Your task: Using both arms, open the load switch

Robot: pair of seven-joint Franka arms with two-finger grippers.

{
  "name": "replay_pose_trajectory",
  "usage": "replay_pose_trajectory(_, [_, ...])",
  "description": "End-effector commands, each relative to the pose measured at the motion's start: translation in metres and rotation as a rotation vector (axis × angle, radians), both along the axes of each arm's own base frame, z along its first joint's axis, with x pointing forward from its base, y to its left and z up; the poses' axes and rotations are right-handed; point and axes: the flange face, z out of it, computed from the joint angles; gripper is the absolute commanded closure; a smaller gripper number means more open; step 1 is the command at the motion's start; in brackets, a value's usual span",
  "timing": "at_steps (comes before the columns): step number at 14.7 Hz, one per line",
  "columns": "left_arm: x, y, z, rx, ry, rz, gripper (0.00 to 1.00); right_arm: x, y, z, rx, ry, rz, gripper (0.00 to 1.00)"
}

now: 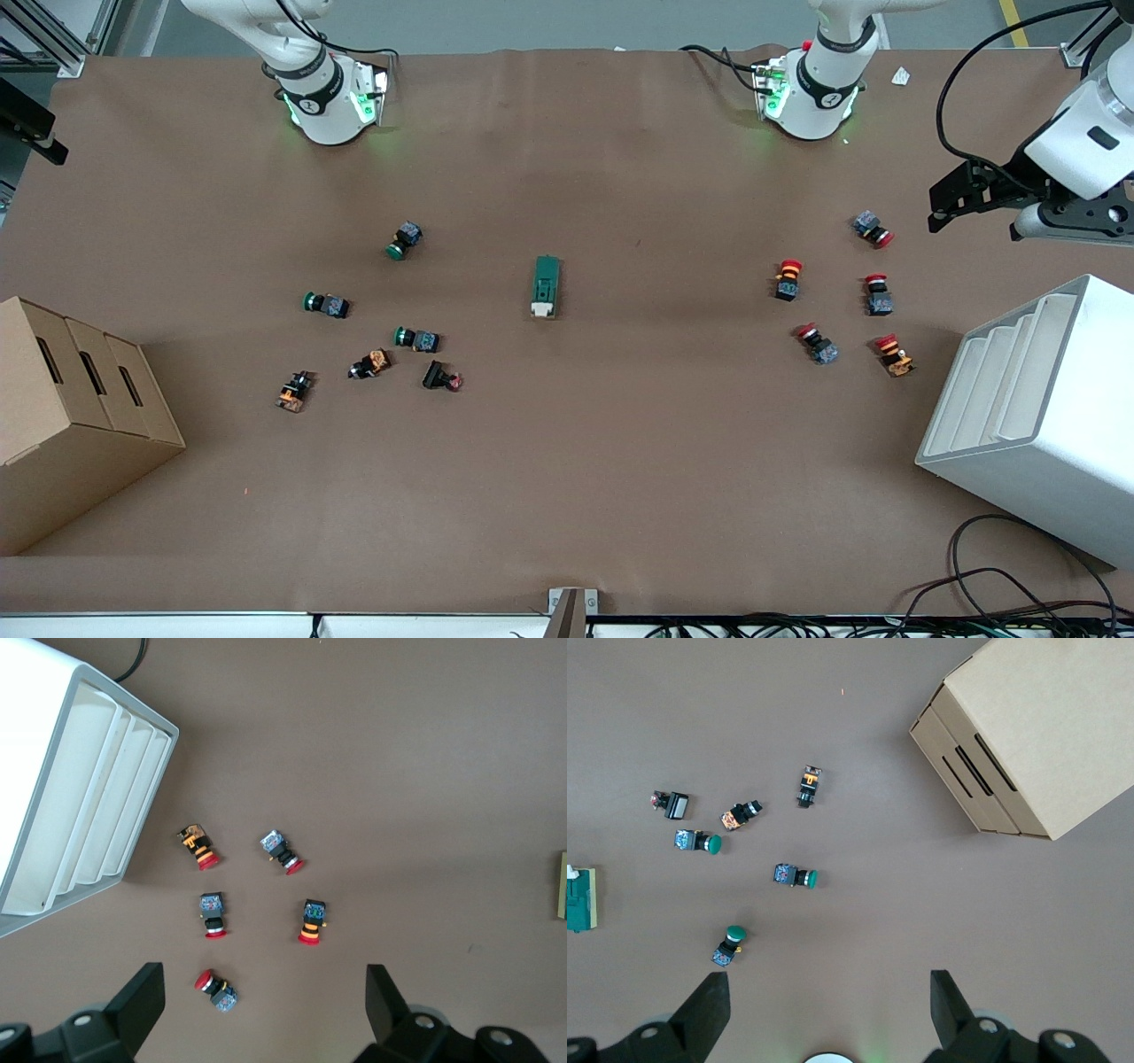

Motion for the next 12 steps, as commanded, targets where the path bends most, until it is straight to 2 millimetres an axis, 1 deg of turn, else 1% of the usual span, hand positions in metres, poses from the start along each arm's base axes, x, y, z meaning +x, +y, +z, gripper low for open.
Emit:
replay_pose_trajectory(1, [-0.001, -0.004, 0.007, -0.014, 0.014, -0.011, 0.00, -0.006, 0.005, -0.001, 0.019, 0.016, -0.042, 0.00])
replay_pose_trajectory(3, [0.000, -0.011, 0.007, -0.027, 0.016, -0.007, 0.00, -0.008, 0.008, -0.003, 0.020, 0.039, -0.036, 0.00])
replay_pose_trajectory(4, [-0.001, -0.021, 0.005, -0.021, 0.017, -0.025, 0.00, -0.009, 0.007, -0.004, 0.021, 0.049, -0.039, 0.00])
replay_pose_trajectory(5, [-0.002, -0.046, 0.003, -0.014, 0.013, -0.069, 0.00, -0.010, 0.008, -0.006, 0.023, 0.059, -0.037, 0.00])
replay_pose_trajectory(6, [0.004, -0.057, -0.008, -0.018, 0.027, -0.087, 0.00, -0.011, 0.008, -0.006, 0.023, 0.065, -0.037, 0.00])
replay_pose_trajectory(7, [0.011, -0.075, -0.013, -0.025, 0.027, -0.120, 0.00, -0.011, 0.008, -0.007, 0.024, 0.072, -0.037, 0.00])
replay_pose_trajectory(8, [0.014, -0.103, -0.021, -0.014, 0.020, -0.170, 0.00, -0.011, 0.009, -0.007, 0.024, 0.073, -0.036, 0.00])
replay_pose_trajectory(9, [0.012, -0.131, -0.026, 0.005, 0.000, -0.197, 0.00, -0.012, 0.009, -0.008, 0.026, 0.076, -0.035, 0.00])
replay_pose_trajectory(10, [0.003, -0.164, -0.027, 0.027, -0.024, -0.175, 0.00, -0.011, 0.010, -0.008, 0.034, 0.076, -0.032, 0.00])
replay_pose_trajectory(11, [-0.004, -0.186, -0.032, 0.041, -0.029, -0.108, 0.00, -0.011, 0.012, -0.008, 0.040, 0.074, -0.027, 0.00])
replay_pose_trajectory(12, [-0.014, -0.218, -0.041, 0.042, -0.016, -0.062, 0.00, -0.012, 0.011, -0.007, 0.042, 0.072, -0.029, 0.00])
